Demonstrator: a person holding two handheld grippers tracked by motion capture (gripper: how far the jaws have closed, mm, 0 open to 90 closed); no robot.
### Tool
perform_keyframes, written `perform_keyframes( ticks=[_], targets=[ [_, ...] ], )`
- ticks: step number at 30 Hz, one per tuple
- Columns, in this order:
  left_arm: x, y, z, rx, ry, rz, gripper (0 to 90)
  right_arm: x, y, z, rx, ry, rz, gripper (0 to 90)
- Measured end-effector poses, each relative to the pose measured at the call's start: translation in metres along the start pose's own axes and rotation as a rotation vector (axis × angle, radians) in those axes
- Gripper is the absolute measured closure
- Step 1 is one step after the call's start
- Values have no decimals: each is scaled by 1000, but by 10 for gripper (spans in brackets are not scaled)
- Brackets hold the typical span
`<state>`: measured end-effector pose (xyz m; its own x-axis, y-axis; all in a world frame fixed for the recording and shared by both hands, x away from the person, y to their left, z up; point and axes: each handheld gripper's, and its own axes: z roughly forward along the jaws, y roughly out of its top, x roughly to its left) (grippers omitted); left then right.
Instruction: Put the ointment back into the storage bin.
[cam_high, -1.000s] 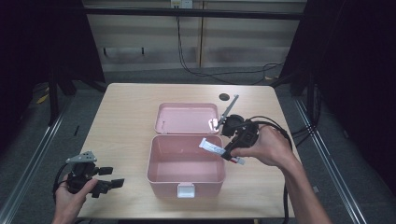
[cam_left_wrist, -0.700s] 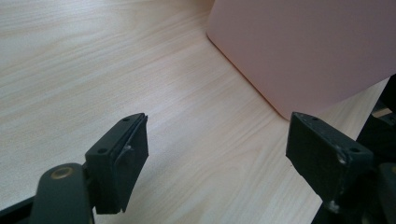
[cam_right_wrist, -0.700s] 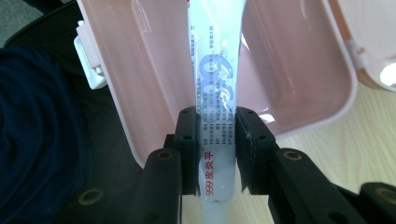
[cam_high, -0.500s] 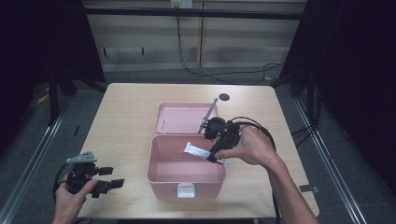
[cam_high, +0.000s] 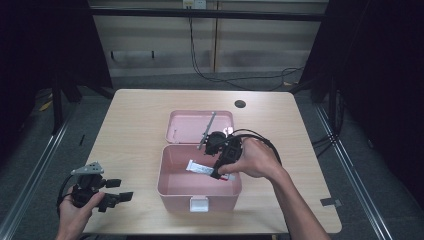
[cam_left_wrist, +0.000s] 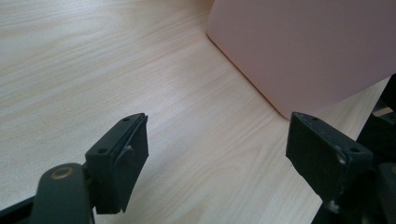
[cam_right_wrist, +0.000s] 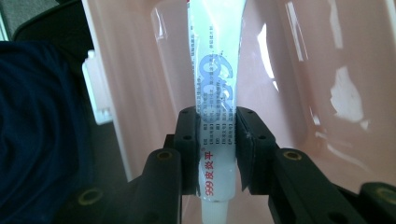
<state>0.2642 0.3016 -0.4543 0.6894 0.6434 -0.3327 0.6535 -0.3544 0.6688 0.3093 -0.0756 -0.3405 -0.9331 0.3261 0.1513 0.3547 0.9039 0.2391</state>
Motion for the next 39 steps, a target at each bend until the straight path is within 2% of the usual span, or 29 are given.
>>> perform_keyframes(
  ticks=[8, 13, 15, 21, 39],
  targets=[
    [0, 0, 0, 1, -1, 1, 210, 1, 13, 21, 23, 29, -42, 718],
    [0, 0, 0, 1, -2, 3, 210, 1, 18, 32, 55, 31, -32, 719],
    [0, 0, 0, 0, 0, 2, 210, 1, 20, 37, 56, 44, -51, 718],
    [0, 0, 0, 3, -4, 3, 210, 3, 24, 48, 89, 71, -60, 718],
    [0, 0, 0, 3, -4, 1, 210, 5, 35, 84, 139, 116, -100, 718]
  ],
)
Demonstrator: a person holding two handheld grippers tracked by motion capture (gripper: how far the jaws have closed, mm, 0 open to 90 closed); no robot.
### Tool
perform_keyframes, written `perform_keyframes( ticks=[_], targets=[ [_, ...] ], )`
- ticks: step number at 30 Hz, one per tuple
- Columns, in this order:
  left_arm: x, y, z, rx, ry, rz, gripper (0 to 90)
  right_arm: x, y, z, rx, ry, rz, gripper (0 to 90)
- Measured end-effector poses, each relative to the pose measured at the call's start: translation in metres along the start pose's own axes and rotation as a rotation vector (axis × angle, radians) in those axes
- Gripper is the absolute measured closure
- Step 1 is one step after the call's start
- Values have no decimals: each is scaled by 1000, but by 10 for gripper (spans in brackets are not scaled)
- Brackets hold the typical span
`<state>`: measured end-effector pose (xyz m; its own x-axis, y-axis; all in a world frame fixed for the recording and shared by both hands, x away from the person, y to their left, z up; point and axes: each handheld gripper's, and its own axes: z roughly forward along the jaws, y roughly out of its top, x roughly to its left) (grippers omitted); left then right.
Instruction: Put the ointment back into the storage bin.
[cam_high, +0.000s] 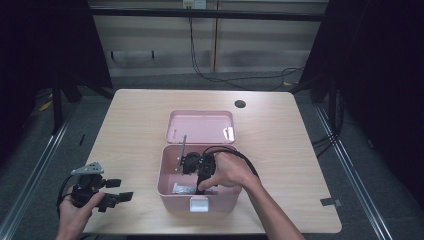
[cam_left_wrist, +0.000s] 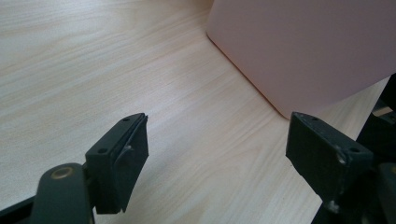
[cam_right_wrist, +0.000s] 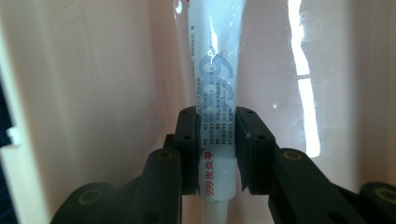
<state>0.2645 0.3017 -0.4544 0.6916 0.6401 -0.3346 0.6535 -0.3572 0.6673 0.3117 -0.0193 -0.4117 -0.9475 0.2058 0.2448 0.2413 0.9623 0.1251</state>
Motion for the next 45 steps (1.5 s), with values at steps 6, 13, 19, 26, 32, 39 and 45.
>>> perform_keyframes(
  ticks=[6, 13, 19, 26, 32, 39, 45],
  targets=[
    [0, 0, 0, -2, 0, 0, 210, -2, 3, 6, 18, 22, -5, 718],
    [0, 0, 0, 1, 1, 0, 215, -5, 5, 17, 37, 42, 1, 718],
    [0, 0, 0, 1, 1, 0, 215, -4, 8, 23, 49, 59, -9, 718],
    [0, 0, 0, 1, 2, -1, 215, -7, 9, 32, 61, 82, 0, 718],
    [0, 0, 0, 2, 6, -2, 215, -7, 10, 34, 75, 84, -7, 717],
    [0, 0, 0, 3, 4, -3, 216, -7, 11, 40, 85, 97, -22, 718],
    [0, 0, 1, 4, 8, -4, 216, -10, 14, 46, 92, 104, -14, 717]
  ],
)
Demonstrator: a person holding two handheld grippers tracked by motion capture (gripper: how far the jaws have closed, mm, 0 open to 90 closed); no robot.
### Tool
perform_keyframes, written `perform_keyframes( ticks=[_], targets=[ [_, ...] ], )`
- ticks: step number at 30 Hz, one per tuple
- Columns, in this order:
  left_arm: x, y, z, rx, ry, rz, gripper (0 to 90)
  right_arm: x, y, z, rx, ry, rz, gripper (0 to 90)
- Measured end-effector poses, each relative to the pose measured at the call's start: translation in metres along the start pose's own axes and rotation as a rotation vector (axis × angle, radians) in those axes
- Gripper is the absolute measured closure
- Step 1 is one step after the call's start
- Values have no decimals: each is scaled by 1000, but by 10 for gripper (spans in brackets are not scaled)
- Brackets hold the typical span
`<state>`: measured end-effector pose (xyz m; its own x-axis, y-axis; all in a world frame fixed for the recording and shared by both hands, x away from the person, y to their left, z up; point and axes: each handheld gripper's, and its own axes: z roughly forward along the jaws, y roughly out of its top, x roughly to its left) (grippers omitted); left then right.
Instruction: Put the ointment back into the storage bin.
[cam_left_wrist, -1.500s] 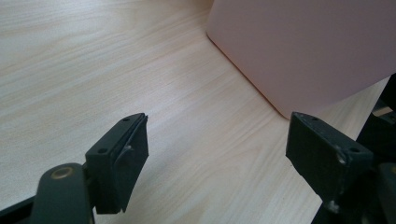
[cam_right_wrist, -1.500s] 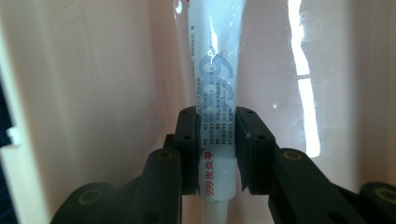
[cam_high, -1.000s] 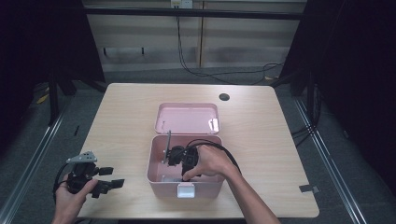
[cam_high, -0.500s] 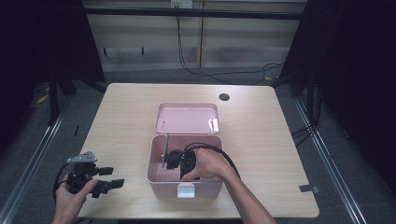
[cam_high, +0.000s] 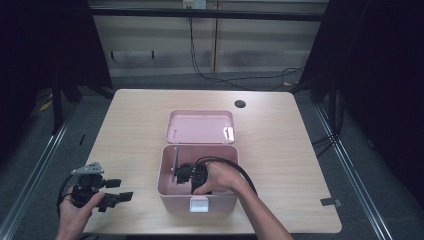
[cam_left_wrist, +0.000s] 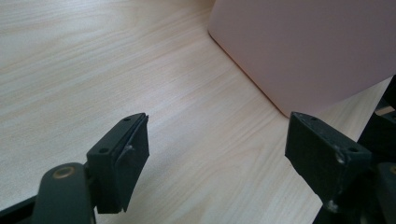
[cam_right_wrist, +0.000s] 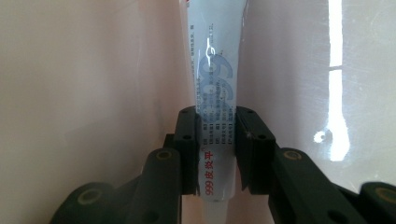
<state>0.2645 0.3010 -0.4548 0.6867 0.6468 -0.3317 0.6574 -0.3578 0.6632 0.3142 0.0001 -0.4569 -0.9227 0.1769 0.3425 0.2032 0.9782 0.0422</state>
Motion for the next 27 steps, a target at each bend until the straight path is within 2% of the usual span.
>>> perform_keyframes(
  ticks=[11, 20, 27],
  targets=[
    [1, 0, 0, -1, 0, 0, 216, -2, -1, 2, 11, 25, -3, 714],
    [1, 0, 0, 0, 3, -1, 216, -2, -1, 2, 7, 18, 4, 708],
    [1, 0, 0, 0, 1, -1, 217, -2, -1, -2, -19, 19, 21, 675]
  ],
)
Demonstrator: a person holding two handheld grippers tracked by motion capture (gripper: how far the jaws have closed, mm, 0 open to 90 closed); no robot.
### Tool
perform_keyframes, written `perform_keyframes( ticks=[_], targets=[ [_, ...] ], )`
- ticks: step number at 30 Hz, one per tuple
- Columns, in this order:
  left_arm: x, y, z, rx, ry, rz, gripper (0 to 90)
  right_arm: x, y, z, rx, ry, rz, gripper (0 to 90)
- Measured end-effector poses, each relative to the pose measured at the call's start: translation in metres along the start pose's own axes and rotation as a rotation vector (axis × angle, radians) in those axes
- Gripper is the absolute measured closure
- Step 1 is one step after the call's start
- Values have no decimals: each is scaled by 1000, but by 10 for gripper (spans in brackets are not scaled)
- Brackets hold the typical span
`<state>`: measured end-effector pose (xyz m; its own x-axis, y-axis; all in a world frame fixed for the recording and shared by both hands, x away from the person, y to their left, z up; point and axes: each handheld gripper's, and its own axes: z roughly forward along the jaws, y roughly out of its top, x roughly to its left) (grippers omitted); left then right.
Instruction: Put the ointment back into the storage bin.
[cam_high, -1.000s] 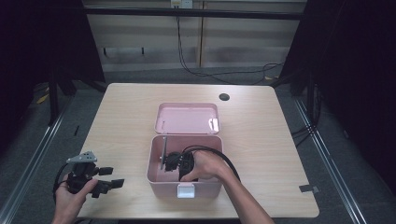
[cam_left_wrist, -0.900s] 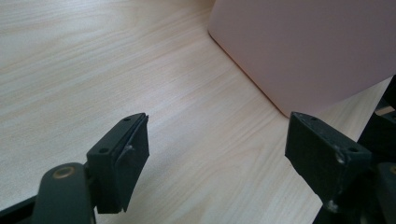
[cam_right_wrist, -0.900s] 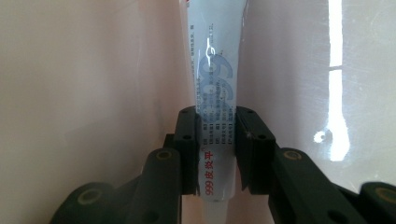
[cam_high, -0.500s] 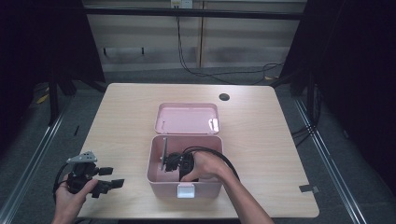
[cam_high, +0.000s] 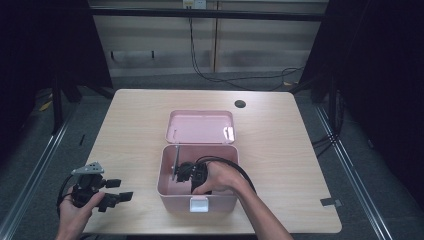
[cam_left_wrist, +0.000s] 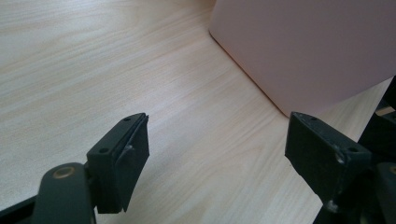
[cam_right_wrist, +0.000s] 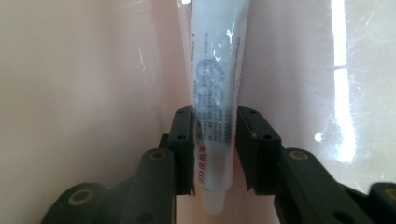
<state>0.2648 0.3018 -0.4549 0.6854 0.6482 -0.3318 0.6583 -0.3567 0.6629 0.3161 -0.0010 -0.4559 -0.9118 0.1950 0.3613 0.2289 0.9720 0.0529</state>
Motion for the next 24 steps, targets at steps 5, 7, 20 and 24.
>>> perform_keyframes(
  ticks=[5, 7, 20, 24],
  targets=[
    [0, 0, 0, 0, 0, 0, 218, 2, -1, -3, -13, -4, 4, 655],
    [0, 0, 0, 0, 0, 0, 218, 3, -2, -6, -18, -12, 2, 652],
    [0, 0, 0, 2, -4, 2, 218, 14, -15, -31, -72, -70, 1, 638],
    [-1, 0, 1, 8, 0, 6, 218, 17, -23, -39, -85, -102, 19, 633]
  ],
)
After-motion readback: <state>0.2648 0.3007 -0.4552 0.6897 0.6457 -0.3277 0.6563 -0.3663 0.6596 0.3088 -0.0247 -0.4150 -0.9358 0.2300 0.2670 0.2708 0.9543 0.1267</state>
